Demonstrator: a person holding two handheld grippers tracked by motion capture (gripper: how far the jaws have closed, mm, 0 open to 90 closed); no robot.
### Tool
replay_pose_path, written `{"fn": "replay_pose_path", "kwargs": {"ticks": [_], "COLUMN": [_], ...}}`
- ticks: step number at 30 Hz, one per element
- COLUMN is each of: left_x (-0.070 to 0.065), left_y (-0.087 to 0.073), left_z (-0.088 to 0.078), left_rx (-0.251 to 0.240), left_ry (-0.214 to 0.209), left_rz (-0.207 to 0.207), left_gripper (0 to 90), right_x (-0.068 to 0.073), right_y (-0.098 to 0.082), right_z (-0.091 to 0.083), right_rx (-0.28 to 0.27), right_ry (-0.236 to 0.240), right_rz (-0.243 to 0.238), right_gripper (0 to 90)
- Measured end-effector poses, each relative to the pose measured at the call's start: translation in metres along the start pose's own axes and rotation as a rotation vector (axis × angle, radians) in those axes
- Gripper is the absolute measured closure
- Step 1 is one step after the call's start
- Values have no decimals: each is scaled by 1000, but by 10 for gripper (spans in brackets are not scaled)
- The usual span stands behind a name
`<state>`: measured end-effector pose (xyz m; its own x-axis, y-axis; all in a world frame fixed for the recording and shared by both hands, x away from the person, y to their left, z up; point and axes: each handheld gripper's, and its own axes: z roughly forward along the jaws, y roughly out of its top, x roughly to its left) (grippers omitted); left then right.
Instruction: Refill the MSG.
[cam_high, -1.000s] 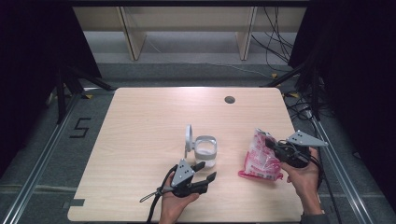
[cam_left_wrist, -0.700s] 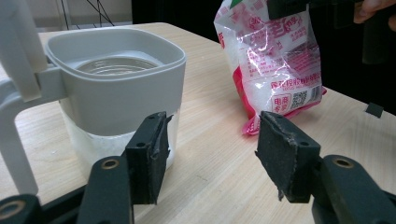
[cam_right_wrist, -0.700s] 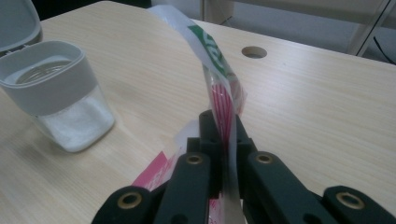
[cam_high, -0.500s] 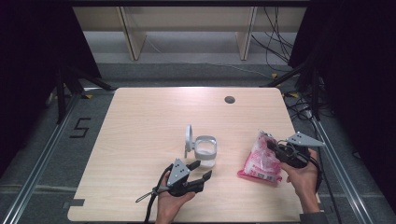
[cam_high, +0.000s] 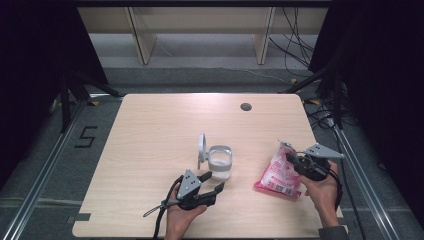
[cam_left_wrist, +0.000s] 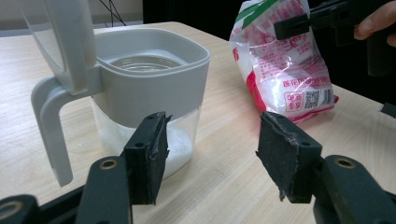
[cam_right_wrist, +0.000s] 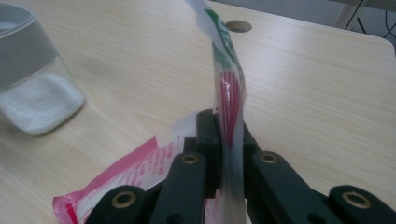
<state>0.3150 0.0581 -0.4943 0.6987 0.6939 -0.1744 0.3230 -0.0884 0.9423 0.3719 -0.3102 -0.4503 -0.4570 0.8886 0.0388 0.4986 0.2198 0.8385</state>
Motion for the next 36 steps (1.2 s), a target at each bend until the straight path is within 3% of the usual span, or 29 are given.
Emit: {"fn": "replay_pose_path", "kwargs": {"ticks": [3,4,6,7,13,14,17,19,20,22,25,26,27,28,29,30,31,32,33,34,36], "left_x": [0,0,0,0,0,1,2,2,3,3,4,4,4,4,4,4,4,5,5,6,6], "left_y": [0,0,0,0,-1,-1,0,1,0,0,-1,-1,-1,-1,-1,-1,-1,-1,-1,0,0], "left_z": [0,0,-1,-1,0,-1,-2,-3,-3,-3,-3,-4,-4,-4,-4,-5,-5,-5,-5,-6,-7], "left_rx": [-1,1,11,11,10,12,10,7,2,10,11,11,11,0,-2,5,8,7,7,10,6], "left_ry": [1,0,6,6,7,9,12,11,2,12,13,10,10,9,4,13,10,12,12,14,12], "left_rz": [-5,-5,-2,-2,-8,-6,-6,-7,-7,-8,-11,-8,-8,-12,-15,-14,-10,-10,-10,-11,-13], "left_gripper": [417,417,417,417,416,416,416,417,417,417,417,417,417,417,417,417,417,417,417,417,418], "right_x": [-5,-7,-13,-11,-11,-10,-11,-15,-14,-9,-6,-8,-8,-4,-7,-7,-2,-3,-3,-3,-1], "right_y": [-2,-4,-6,-7,-7,-7,-7,-7,-5,-1,1,3,3,3,4,4,4,4,4,5,5], "right_z": [2,2,4,3,4,3,2,1,-3,-8,-9,-11,-11,-12,-13,-13,-15,-15,-15,-16,-17], "right_rx": [-32,-31,-36,-23,-6,-5,-18,-37,-34,-42,-57,-69,-69,-72,-77,-77,-66,-98,-98,-97,-98], "right_ry": [15,-7,-11,-24,-60,-78,-95,-119,-164,-179,-196,-195,-195,-182,-202,-202,-198,-194,-194,-192,-195], "right_rz": [18,46,33,60,58,102,114,94,107,143,145,103,103,156,119,119,176,154,154,118,126], "right_gripper": [835,810,796,791,696,657,610,572,543,509,476,463,463,453,441,441,441,439,439,438,437]}}
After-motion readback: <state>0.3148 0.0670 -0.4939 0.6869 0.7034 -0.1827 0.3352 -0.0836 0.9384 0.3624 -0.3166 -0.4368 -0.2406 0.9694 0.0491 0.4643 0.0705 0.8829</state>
